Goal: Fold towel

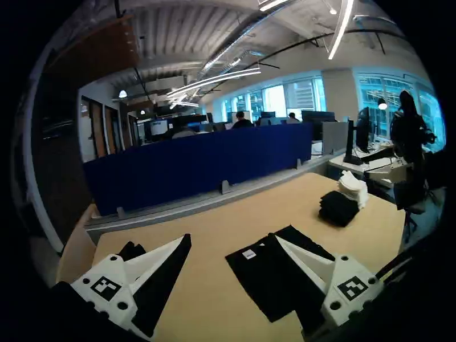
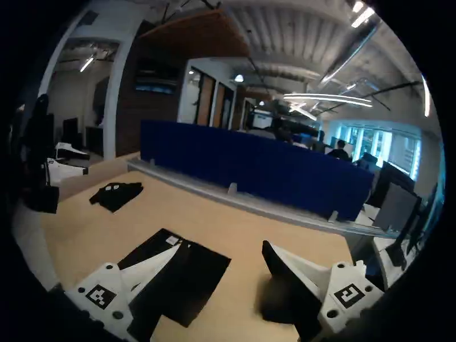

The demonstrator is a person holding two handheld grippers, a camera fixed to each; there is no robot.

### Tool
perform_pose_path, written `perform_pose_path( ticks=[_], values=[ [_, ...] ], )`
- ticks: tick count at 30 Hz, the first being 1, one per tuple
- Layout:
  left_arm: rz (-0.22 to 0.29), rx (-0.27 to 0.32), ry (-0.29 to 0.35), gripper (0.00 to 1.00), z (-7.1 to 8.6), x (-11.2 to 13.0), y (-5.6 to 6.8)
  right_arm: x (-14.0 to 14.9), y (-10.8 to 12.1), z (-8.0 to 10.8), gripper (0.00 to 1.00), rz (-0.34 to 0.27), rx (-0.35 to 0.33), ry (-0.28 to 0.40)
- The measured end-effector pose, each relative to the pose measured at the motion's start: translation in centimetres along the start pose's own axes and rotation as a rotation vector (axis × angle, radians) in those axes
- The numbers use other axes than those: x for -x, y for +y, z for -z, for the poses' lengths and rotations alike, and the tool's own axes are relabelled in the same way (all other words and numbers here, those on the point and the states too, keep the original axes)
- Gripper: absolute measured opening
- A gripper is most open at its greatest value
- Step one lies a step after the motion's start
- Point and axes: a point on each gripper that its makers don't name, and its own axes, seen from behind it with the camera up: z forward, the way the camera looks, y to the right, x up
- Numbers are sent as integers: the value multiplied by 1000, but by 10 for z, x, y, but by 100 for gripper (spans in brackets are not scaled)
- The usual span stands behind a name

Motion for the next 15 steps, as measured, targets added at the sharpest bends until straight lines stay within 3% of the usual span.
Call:
perform_pose_path(
  ticks=[9,15],
  values=[
    [-71,62,-71,99,-3,22,21,16,-15,-2,100,34,-62,-64],
    [-82,90,-104,99,-7,42,32,32,-23,-6,100,58,-82,-95]
  ],
)
